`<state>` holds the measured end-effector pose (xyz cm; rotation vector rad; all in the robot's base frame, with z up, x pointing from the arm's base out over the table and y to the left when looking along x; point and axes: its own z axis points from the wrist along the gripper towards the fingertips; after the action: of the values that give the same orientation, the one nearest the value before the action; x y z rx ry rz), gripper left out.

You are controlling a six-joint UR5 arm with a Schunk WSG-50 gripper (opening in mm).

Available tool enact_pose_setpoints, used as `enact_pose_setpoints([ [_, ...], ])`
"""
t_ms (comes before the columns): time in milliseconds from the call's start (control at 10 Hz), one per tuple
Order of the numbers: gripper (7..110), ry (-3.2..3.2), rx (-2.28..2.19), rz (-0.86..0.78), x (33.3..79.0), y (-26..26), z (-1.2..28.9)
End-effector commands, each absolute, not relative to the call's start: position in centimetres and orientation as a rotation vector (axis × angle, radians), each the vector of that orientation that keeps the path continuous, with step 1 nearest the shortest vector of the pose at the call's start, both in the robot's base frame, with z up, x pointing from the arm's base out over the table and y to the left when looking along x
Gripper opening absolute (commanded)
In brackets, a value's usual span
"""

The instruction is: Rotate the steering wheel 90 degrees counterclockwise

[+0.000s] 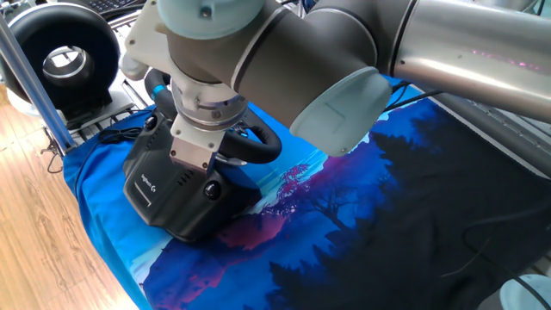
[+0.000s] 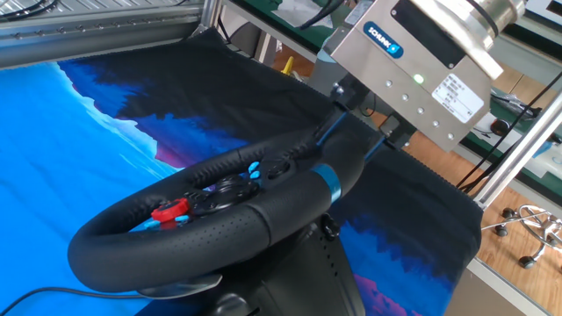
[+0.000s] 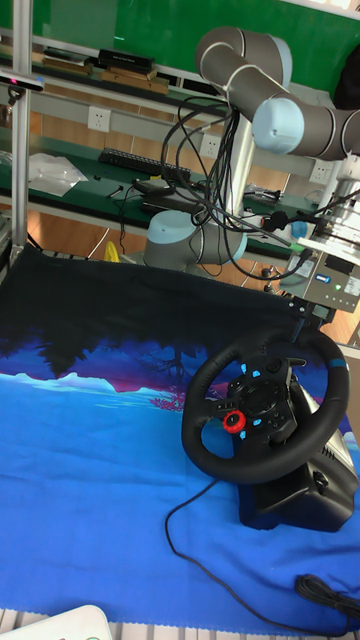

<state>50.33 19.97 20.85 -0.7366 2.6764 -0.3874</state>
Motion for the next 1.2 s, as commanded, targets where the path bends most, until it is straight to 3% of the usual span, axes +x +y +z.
enact_pose_setpoints([
  [0,44,2.704,-0.702,-0.414,49.2,19.3,21.2],
  [400,44,2.731,-0.677,-0.41,47.7,19.5,22.3],
  [700,44,2.695,-0.678,-0.271,48.4,22.1,22.1],
  [1100,44,2.647,-0.716,-0.368,49.4,20.8,22.7],
])
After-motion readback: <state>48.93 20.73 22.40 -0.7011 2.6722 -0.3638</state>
